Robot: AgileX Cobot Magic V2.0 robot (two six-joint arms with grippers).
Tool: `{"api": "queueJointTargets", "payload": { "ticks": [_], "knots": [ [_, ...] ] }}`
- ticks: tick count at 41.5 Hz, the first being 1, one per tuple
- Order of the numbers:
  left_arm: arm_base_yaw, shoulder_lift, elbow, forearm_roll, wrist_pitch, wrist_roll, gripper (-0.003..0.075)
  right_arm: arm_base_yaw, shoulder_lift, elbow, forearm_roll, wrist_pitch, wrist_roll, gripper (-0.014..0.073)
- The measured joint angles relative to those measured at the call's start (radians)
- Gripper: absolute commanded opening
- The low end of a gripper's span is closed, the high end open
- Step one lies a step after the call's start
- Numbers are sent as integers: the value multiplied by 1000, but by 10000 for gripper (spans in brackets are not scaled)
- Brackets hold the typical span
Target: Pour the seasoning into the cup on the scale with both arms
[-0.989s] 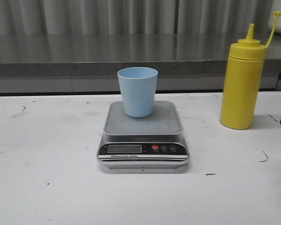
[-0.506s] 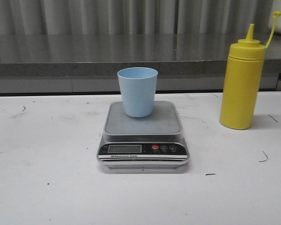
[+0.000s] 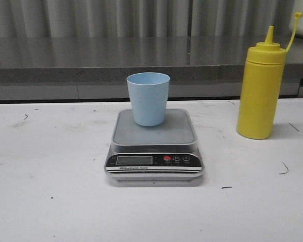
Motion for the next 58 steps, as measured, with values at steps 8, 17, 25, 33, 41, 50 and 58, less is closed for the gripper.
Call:
{"api": "queueJointTargets", "payload": {
  "ticks": [8, 17, 25, 33, 41, 50, 58],
  "knots": [
    [0, 0, 0, 0, 0, 0, 387, 0, -6, 0, -2, -2, -1, 654],
    [0, 0, 0, 0, 0, 0, 334, 0, -6, 0, -2, -29, -1, 470],
    [0, 0, 0, 0, 0, 0, 53, 0, -6, 0, -2, -35, -1, 114],
    [0, 0, 0, 0, 0, 0, -20, 0, -6, 0, -2, -37, -1, -74],
    [0, 0, 0, 0, 0, 0, -20, 0, -6, 0, -3, -23, -1, -69],
    [0, 0, 0, 0, 0, 0, -20, 0, -6, 0, -3, -18, -1, -69],
    [25, -19, 37, -6, -16, 0, -20, 0, -6, 0, -3, -18, -1, -69]
  ]
}}
